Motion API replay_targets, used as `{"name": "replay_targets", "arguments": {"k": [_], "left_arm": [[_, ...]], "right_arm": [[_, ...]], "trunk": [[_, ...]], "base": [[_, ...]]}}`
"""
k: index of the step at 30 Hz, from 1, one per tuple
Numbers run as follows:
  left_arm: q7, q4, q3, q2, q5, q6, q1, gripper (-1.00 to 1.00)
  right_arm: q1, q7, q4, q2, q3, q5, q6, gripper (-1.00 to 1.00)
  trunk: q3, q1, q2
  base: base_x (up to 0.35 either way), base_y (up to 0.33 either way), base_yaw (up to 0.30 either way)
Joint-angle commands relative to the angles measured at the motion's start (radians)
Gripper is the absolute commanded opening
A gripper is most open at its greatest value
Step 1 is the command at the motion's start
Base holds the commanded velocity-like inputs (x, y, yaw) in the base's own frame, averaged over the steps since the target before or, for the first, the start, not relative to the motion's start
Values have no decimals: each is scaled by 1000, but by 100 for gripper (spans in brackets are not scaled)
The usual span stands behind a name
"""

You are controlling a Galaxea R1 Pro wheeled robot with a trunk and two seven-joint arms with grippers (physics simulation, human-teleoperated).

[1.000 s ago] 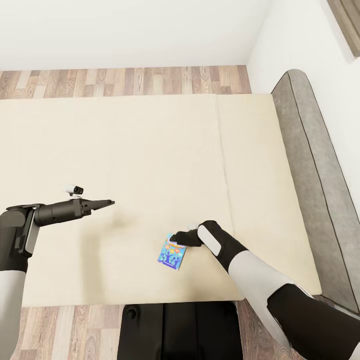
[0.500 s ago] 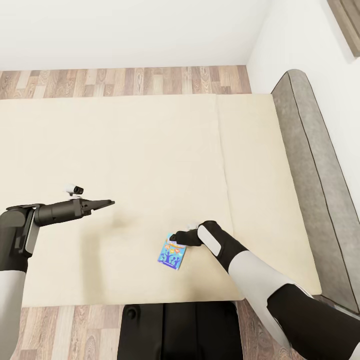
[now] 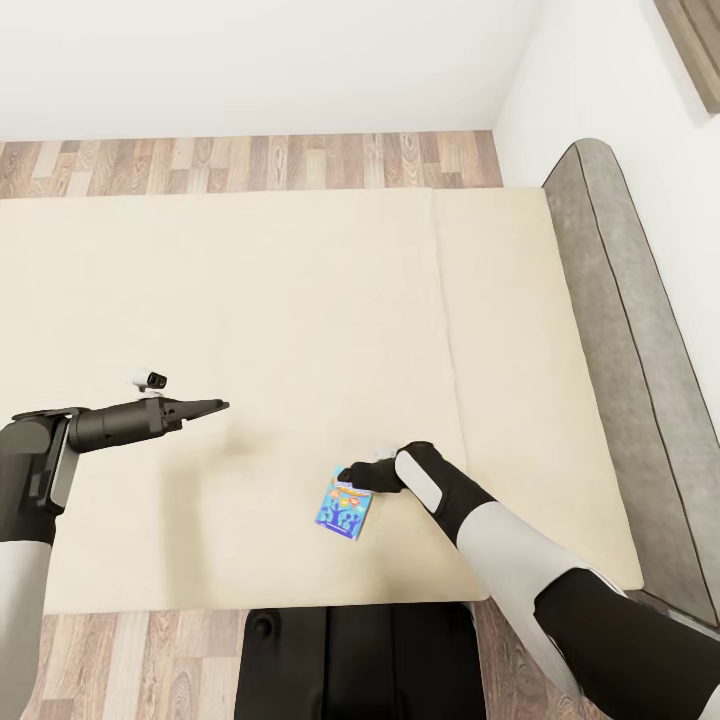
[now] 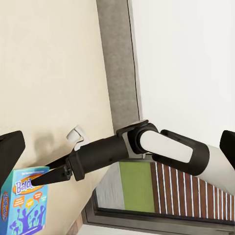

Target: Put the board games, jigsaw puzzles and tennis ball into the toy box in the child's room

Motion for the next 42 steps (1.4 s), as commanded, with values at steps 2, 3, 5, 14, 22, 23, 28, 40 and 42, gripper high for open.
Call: {"name": "replay_targets", "arguments": {"k": [2,3,5,14,22,23,28,40,42], "left_arm": [[-4,0,0,0,-1,11,0,100],[-4,0,0,0,-1,11,0,100],[-4,0,0,0,-1,11,0,100],[-4,0,0,0,-1,11,0,100],[-4,0,0,0,-1,11,0,100],[-4,0,0,0,-1,11,0,100],[-4,0,0,0,-1,11,0,100],[-4,0,-1,0,-1,11,0,100],[-4,0,-1,0,-1,11,0,100]], "right_arm": [[-1,-5,0,0,3,-7,2,100],[-1,-4,0,0,3,-7,2,100],[-1,-3,0,0,3,-7,2,100],[-1,-3,0,0,3,-7,2,100],[-1,-3,0,0,4,-6,2,100],[-1,-3,0,0,4,-6,2,100],[-1,-3,0,0,4,-6,2,100],[-1,-3,0,0,4,-6,2,100],[-1,-3,0,0,5,-6,2,100]], "trunk": [[-1,1,-2],[-1,1,-2],[-1,1,-2],[-1,1,-2],[-1,1,-2],[-1,1,-2],[-1,1,-2],[-1,1,-2],[-1,1,-2]], "base": [[0,0,0],[0,0,0],[0,0,0],[0,3,0],[0,40,0],[0,8,0],[0,4,0],[0,80,0],[0,22,0]]}}
